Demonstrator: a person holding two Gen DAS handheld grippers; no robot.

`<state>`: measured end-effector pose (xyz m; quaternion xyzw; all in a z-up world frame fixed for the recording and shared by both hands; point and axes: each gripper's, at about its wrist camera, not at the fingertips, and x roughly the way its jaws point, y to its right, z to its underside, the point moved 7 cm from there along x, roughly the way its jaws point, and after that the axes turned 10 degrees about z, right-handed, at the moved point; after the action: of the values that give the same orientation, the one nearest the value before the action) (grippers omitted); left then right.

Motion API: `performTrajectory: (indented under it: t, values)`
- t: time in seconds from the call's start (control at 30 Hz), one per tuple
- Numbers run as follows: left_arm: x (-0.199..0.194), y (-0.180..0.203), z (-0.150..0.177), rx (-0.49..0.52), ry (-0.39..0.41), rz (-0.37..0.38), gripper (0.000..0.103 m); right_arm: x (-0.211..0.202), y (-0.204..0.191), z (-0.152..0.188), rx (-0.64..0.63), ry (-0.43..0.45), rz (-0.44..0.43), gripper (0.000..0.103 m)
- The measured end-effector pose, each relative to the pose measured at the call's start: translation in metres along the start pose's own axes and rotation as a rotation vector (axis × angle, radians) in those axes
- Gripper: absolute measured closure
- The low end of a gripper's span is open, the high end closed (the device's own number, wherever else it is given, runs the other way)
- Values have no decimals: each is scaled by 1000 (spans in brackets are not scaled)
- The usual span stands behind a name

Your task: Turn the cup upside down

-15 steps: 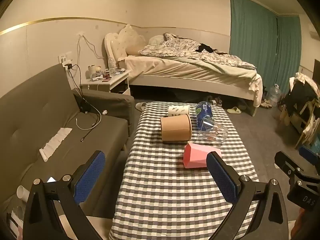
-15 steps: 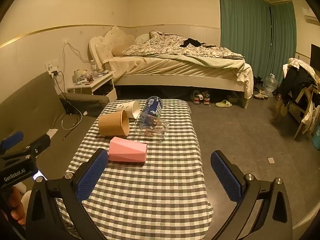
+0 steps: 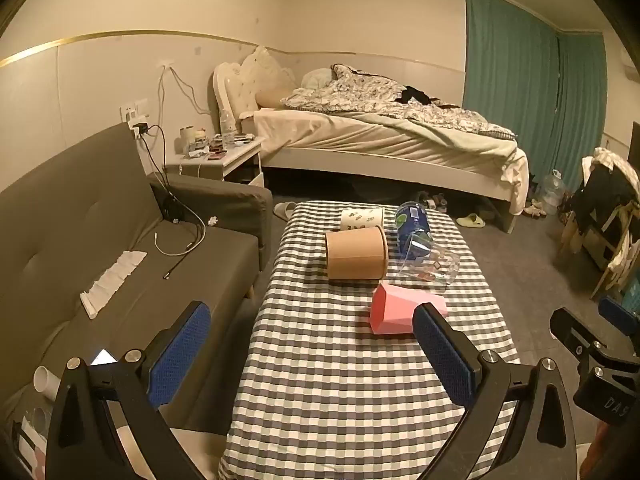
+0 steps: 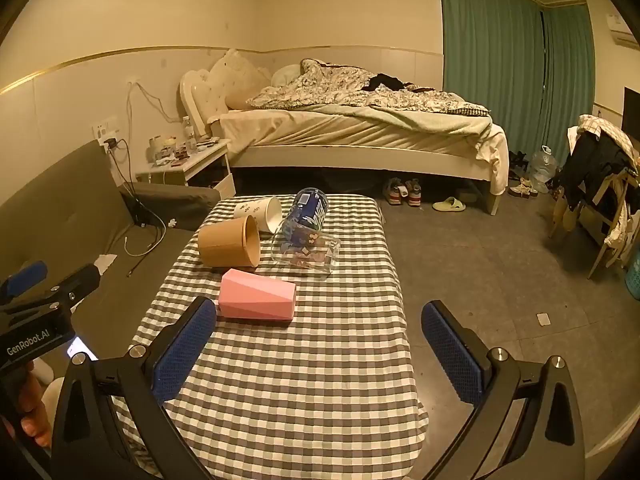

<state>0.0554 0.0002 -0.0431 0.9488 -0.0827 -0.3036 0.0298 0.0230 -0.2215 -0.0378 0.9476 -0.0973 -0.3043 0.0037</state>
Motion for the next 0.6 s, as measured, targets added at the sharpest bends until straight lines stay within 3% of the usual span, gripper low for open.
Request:
performTrajectory:
  t: [0.6]
  values:
    - [-1, -3, -1, -6, -4, 0, 0, 11, -4, 8, -6, -20, -4, 0]
